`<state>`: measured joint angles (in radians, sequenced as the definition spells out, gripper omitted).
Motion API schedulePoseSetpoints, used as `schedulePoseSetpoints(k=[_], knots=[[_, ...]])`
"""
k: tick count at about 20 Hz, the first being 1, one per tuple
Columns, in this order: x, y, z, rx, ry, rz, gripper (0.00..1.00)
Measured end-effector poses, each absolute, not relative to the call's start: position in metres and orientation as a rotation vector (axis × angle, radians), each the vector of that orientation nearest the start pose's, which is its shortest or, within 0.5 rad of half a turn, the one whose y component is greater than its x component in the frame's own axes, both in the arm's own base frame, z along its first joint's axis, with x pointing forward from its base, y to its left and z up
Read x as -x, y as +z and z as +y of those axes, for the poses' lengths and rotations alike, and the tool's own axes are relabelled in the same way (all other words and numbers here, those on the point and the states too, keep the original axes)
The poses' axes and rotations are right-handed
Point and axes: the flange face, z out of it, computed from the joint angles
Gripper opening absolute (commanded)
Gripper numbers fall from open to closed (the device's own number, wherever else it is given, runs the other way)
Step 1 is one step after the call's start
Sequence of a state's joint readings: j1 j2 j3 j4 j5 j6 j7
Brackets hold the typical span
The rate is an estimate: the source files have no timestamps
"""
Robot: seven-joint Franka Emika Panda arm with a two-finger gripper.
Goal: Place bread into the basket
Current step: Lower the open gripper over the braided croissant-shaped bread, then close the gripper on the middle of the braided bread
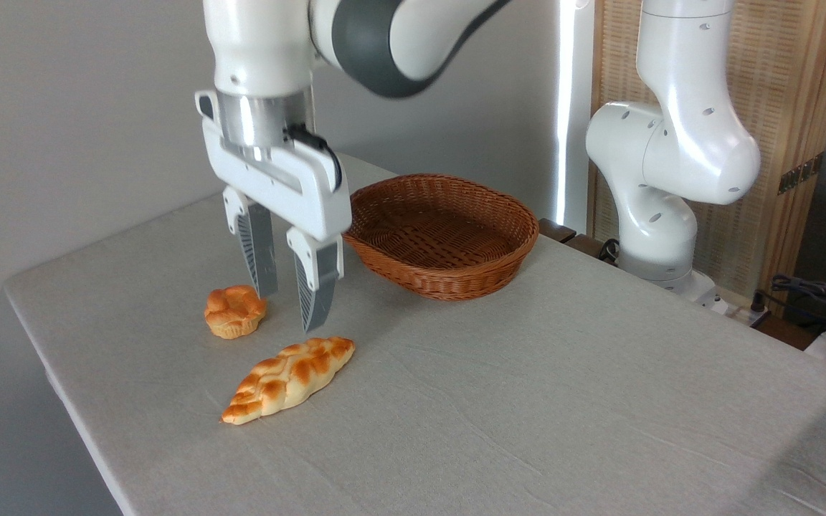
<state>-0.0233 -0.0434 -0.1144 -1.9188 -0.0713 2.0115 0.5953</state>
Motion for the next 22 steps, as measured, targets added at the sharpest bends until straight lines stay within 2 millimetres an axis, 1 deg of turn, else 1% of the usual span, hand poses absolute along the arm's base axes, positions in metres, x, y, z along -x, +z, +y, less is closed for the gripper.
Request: schedulePoseSetpoints(k=[4, 6, 9, 12, 14, 15, 16, 17, 18, 19, 20, 21, 22], knots=[[-0.555, 0.487, -0.093, 2.95, -0.27, 1.114, 1.0], [-0.554, 0.471, -0.099, 2.95, -0.252, 1.13, 1.0], [-0.554, 0.454, -0.107, 2.948, -0.236, 1.15, 1.0], [-0.555, 0.435, -0.107, 2.946, -0.249, 1.148, 1.0], [-0.555, 0.422, -0.107, 2.949, -0.245, 1.145, 0.98], [-0.555, 0.417, -0.107, 2.951, -0.239, 1.145, 0.94], [-0.555, 0.414, -0.107, 2.951, -0.237, 1.145, 0.92], [-0.556, 0.412, -0.108, 2.95, -0.24, 1.147, 0.82], [-0.556, 0.409, -0.112, 2.947, -0.244, 1.157, 0.64], [-0.556, 0.406, -0.118, 2.942, -0.247, 1.172, 0.34], [-0.555, 0.402, -0.123, 2.939, -0.246, 1.186, 0.15], [-0.556, 0.398, -0.126, 2.937, -0.246, 1.194, 0.05], [-0.556, 0.396, -0.128, 2.936, -0.25, 1.197, 0.0]])
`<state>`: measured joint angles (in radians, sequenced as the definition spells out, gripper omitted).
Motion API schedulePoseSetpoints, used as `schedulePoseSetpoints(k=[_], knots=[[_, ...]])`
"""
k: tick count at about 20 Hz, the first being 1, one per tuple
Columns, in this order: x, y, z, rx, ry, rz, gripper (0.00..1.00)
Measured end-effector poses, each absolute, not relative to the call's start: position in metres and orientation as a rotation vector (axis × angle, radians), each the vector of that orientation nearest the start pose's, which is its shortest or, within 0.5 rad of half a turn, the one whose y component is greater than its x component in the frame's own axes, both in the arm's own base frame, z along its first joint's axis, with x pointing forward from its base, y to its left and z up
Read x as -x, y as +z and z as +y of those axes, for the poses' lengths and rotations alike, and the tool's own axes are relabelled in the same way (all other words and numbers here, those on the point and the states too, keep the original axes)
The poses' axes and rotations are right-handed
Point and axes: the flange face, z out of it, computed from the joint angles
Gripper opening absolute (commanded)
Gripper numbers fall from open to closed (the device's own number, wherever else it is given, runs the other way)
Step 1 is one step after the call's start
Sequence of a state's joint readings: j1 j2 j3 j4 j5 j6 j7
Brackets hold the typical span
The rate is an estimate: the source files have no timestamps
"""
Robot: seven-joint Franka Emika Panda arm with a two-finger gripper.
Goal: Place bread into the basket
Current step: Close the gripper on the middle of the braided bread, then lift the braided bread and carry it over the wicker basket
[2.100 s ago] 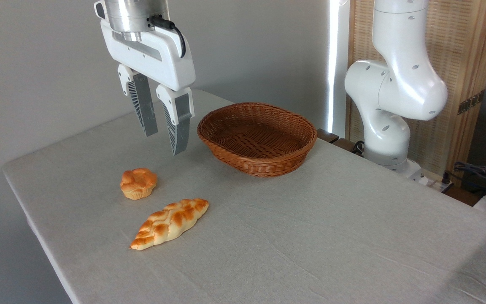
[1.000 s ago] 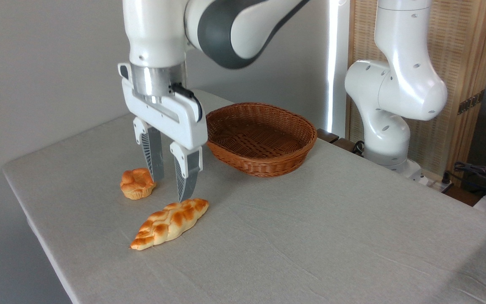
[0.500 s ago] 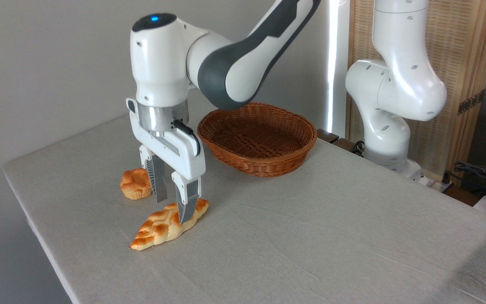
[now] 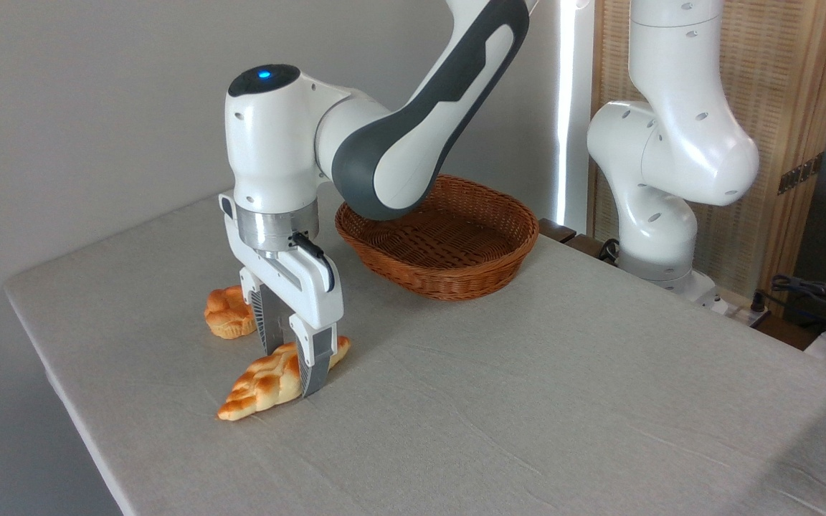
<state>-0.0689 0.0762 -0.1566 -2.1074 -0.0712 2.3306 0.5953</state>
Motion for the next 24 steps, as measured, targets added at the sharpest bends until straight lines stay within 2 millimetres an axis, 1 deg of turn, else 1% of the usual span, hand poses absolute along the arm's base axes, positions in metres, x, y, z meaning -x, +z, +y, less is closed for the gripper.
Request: schedulePoseSetpoints(k=[10, 13, 14, 16, 18, 19, 21, 24], knots=[[-0.557, 0.396, -0.129, 2.933, -0.258, 1.199, 0.0], [-0.558, 0.403, -0.127, 2.93, -0.271, 1.194, 0.0], [-0.558, 0.41, -0.126, 2.93, -0.273, 1.192, 0.0], [-0.552, 0.433, -0.124, 2.928, -0.26, 1.193, 0.0], [-0.54, 0.468, -0.124, 2.922, -0.258, 1.198, 0.0], [-0.531, 0.485, -0.125, 2.93, -0.256, 1.198, 0.0], [-0.508, 0.515, -0.13, 2.959, -0.215, 1.214, 0.0], [-0.465, 0.542, -0.151, 2.962, -0.076, 1.295, 0.0]])
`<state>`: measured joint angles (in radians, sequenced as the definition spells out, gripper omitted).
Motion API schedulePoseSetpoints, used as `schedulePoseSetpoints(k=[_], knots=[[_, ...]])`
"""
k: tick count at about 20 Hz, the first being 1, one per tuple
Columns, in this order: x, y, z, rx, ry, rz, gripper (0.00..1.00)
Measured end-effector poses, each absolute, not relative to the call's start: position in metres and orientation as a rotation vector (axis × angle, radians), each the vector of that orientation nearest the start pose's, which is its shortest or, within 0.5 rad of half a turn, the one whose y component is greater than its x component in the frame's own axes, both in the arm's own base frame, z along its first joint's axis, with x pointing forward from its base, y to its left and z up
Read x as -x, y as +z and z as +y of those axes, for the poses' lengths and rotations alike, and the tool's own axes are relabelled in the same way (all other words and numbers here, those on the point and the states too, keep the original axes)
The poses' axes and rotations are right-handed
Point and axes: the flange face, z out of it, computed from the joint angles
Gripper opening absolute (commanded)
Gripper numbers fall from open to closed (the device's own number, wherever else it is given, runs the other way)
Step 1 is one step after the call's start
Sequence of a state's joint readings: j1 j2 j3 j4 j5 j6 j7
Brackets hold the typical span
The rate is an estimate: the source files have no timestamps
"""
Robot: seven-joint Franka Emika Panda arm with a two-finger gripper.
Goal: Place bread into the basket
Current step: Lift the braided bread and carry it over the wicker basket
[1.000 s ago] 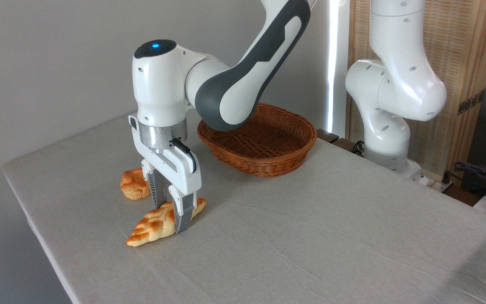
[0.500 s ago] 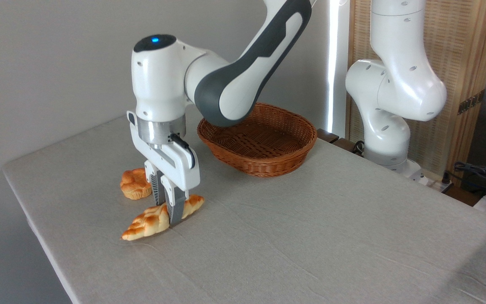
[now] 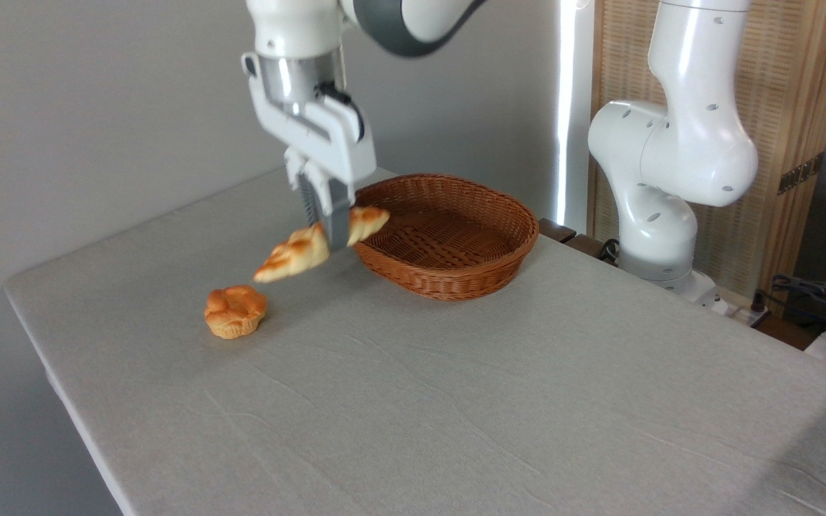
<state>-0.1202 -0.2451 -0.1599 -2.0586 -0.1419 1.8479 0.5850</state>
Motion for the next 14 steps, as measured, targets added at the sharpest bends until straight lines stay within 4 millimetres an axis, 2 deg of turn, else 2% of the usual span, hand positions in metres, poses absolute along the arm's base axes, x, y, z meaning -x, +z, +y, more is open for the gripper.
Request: schedulePoseSetpoints(k=[3, 6, 10, 13, 14], knots=[[-0.427, 0.557, -0.182, 2.948, -0.001, 1.35, 0.0], [-0.397, 0.559, -0.204, 2.955, 0.049, 1.38, 0.0], [-0.35, 0.54, -0.235, 2.959, 0.133, 1.356, 0.0], [-0.324, 0.518, -0.246, 2.929, 0.205, 1.378, 0.0], [-0.318, 0.51, -0.247, 2.919, 0.228, 1.387, 0.15]])
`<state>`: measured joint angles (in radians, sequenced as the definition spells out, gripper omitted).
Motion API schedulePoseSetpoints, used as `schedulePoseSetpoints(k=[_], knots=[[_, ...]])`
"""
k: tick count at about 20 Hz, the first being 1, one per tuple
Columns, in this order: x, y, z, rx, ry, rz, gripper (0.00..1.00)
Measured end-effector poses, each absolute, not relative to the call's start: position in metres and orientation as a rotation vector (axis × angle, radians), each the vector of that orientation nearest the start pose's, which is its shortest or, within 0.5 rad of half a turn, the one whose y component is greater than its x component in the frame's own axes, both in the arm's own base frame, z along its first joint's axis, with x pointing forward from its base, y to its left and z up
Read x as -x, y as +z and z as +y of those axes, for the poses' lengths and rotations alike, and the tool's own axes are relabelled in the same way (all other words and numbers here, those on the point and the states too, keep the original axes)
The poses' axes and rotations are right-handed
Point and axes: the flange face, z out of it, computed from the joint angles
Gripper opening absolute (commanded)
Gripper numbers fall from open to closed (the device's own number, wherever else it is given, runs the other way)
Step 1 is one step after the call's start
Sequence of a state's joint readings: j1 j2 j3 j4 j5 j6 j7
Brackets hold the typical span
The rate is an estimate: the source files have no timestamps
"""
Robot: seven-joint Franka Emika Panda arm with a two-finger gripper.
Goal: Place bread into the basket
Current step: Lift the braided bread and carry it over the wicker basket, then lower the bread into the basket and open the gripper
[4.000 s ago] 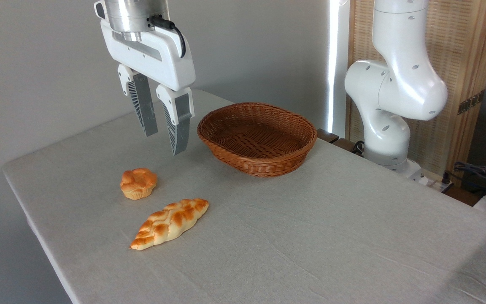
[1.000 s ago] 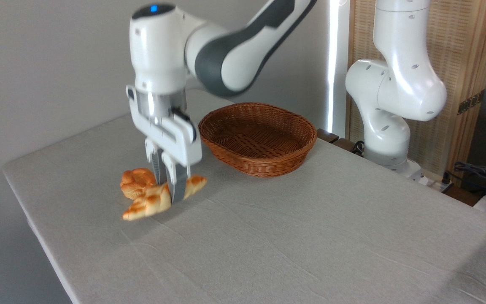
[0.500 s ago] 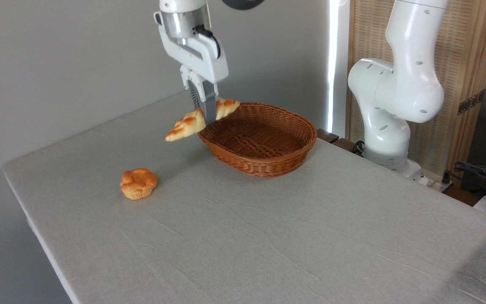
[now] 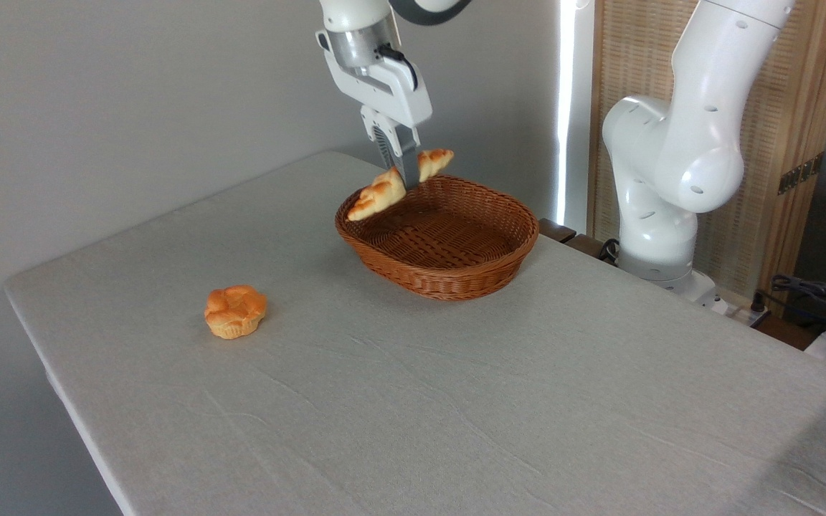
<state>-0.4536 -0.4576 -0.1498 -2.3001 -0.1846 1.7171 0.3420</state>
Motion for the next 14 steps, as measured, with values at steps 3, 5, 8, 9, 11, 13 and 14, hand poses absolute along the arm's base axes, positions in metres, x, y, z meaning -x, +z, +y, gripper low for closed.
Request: schedulePoseSetpoints(k=[3, 5, 8, 9, 11, 13, 14], knots=[[-0.313, 0.489, -0.246, 2.91, 0.254, 1.387, 0.7], [-0.311, 0.479, -0.25, 2.903, 0.237, 1.394, 0.83], [-0.304, 0.466, -0.257, 2.876, 0.241, 1.413, 0.91], [-0.301, 0.464, -0.262, 2.863, 0.243, 1.424, 0.94], [-0.296, 0.461, -0.269, 2.845, 0.241, 1.438, 1.0], [-0.294, 0.459, -0.273, 2.836, 0.24, 1.448, 1.0], [-0.293, 0.458, -0.275, 2.83, 0.24, 1.455, 1.0]])
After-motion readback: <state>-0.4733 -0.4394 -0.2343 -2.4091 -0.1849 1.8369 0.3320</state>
